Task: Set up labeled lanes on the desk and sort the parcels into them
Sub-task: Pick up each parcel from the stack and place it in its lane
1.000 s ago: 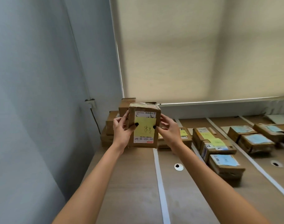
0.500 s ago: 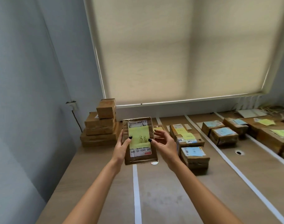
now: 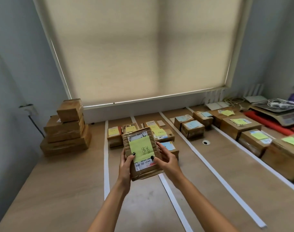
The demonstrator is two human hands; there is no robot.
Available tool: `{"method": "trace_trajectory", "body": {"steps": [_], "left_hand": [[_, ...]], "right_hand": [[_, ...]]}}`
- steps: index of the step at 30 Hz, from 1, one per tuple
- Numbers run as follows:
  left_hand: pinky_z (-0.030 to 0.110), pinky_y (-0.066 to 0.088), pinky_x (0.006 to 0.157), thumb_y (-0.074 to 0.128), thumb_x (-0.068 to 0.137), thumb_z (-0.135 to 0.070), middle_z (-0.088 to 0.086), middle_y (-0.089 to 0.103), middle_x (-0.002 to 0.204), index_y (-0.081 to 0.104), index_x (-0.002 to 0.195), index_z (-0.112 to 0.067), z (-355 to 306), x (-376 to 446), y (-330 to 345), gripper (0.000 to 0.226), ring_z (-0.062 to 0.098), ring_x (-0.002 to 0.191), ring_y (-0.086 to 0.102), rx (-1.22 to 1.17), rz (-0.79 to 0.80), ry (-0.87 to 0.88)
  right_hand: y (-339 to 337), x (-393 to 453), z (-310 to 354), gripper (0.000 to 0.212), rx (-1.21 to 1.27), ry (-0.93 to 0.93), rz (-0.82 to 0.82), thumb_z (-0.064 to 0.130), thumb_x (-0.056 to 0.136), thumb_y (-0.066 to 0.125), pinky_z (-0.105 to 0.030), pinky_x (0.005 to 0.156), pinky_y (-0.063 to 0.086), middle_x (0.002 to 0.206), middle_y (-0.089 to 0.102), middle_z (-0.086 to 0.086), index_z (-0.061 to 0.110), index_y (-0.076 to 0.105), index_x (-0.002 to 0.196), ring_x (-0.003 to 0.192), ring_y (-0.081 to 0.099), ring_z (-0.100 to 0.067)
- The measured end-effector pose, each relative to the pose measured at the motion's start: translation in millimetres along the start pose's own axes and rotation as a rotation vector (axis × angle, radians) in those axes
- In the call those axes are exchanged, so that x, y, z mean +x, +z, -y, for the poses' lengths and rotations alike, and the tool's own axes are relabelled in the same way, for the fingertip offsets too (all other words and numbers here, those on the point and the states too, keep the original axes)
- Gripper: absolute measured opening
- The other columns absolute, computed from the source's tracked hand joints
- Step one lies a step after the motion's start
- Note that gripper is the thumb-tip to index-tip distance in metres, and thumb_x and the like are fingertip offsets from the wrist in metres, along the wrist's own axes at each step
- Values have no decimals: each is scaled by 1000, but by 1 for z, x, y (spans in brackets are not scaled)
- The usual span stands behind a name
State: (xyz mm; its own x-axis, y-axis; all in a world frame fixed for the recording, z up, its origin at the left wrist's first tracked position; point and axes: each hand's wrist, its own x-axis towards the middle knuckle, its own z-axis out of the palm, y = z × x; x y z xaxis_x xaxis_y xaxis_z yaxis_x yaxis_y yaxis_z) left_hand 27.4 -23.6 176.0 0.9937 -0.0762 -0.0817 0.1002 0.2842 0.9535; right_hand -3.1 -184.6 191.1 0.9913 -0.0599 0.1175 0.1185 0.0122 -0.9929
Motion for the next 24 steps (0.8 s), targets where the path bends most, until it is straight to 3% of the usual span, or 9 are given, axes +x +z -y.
{"method": "trace_trajectory", "body": {"steps": [5,13,18,24], "left_hand": [[39,57,78,48,93,-20,6,64,121,36,139,-31,45,0,91,49,26,100,68,19,44,9],[40,53,81,48,94,-23,8,62,122,36,139,-26,111,-3,253,47,27,103,64,-6,-49,-74],[34,54,76,50,93,-21,10,60,122,32,141,-23,122,1,320,51,22,97,64,13,-53,-76],[30,55,66,52,93,-21,10,60,122,34,138,-21,139,32,381,49,21,96,65,12,13,-84]], "right_hand": [[-98,-16,-15,62,32,66,-10,11,89,60,-21,72,55,121,54,6,36,34,138,105,60,-11],[-271,-14,-15,67,-39,142,25,11,87,63,-22,78,55,123,54,6,31,31,143,103,59,-4],[-338,-6,-13,66,-61,145,13,12,88,61,-24,81,56,130,53,2,33,31,143,109,58,-10],[-399,12,-8,65,-69,129,-52,10,89,59,-21,75,55,122,53,6,35,30,142,104,58,-5]]}}
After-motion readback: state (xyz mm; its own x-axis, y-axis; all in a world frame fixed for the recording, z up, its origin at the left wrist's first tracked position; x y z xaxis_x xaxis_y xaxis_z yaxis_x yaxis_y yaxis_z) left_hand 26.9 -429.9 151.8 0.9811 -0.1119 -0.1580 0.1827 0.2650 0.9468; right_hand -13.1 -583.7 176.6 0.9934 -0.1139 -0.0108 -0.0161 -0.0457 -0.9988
